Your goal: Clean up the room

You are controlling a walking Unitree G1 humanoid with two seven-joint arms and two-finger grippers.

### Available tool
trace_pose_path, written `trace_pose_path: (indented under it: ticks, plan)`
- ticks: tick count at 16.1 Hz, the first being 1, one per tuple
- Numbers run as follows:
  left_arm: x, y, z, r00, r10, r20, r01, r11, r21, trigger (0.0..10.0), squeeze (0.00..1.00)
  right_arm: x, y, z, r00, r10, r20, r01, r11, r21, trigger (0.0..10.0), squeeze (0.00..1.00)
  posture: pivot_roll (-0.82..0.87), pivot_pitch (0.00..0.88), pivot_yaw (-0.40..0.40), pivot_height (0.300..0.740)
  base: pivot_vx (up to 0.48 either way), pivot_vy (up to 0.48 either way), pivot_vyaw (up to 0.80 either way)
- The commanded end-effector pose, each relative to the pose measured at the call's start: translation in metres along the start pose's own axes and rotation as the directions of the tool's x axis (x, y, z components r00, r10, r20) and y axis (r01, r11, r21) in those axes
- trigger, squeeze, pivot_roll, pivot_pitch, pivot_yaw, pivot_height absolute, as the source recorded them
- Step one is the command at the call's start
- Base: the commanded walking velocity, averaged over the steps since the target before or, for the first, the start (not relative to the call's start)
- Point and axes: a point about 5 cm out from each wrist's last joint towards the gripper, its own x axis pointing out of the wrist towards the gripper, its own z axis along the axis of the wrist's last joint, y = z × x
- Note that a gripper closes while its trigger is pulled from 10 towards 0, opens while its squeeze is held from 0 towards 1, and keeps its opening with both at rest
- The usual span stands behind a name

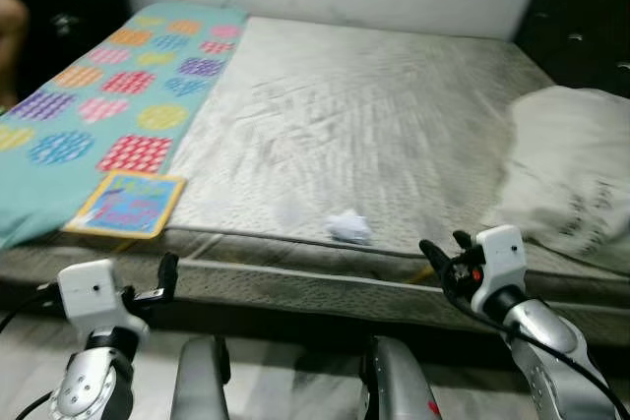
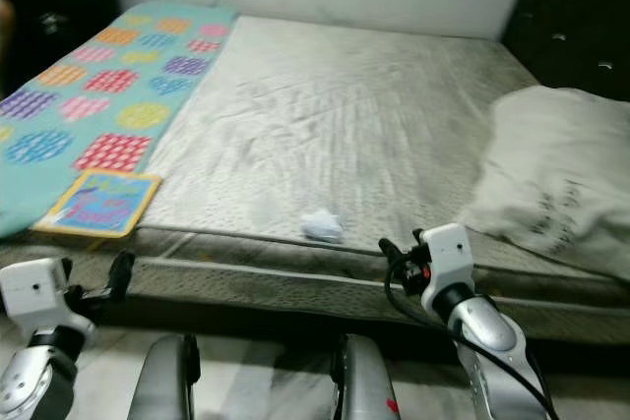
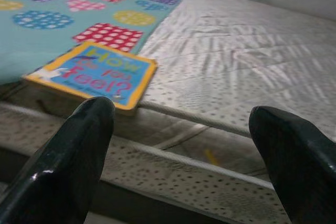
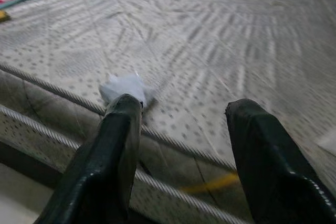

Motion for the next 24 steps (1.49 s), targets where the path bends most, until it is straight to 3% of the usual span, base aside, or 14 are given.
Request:
trace_pose_path:
  ticks: [1, 5, 8, 15, 24]
  plan:
    - [0.0, -0.004, 0.006, 1.0, -0.007, 0.009, 0.007, 1.0, -0.005, 10.0, 0.0, -0.003, -0.005, 0.005, 1.0, 0.004, 0.002, -0.004, 1.0, -0.014, 10.0, 0.0, -0.06, 0.046, -0.088, 0.529, 0.0, 0.0, 0.0]
    - [-0.01, -0.013, 0.016, 1.0, -0.024, 0.001, 0.024, 1.0, -0.013, 10.0, 0.0, 0.004, -0.013, 0.011, 1.0, 0.016, -0.008, -0.017, 0.998, -0.054, 10.0, 0.0, -0.04, 0.122, -0.089, 0.529, 0.0, 0.0, 0.0]
    - [-0.012, -0.012, 0.02, 1.0, -0.029, -0.01, 0.028, 0.999, -0.015, 10.0, 0.0, 0.01, -0.01, 0.014, 0.999, 0.049, -0.002, -0.049, 0.995, -0.082, 10.0, 0.0, -0.02, 0.149, -0.088, 0.529, 0.0, 0.0, 0.0]
    - [-0.009, -0.021, 0.024, 0.996, -0.085, -0.01, 0.085, 0.995, -0.044, 10.0, 0.0, 0.012, -0.004, 0.012, 0.998, 0.058, 0.006, -0.057, 0.995, -0.079, 10.0, 0.0, -0.02, 0.156, -0.069, 0.529, 0.0, 0.0, 0.53]
    - [-0.003, -0.027, 0.023, 0.993, -0.12, -0.018, 0.118, 0.991, -0.065, 10.0, 0.0, 0.012, -0.007, 0.009, 1.0, 0.021, 0.007, -0.021, 0.997, -0.078, 10.0, 0.0, -0.03, 0.151, -0.06, 0.529, 0.029, 0.0, 0.0]
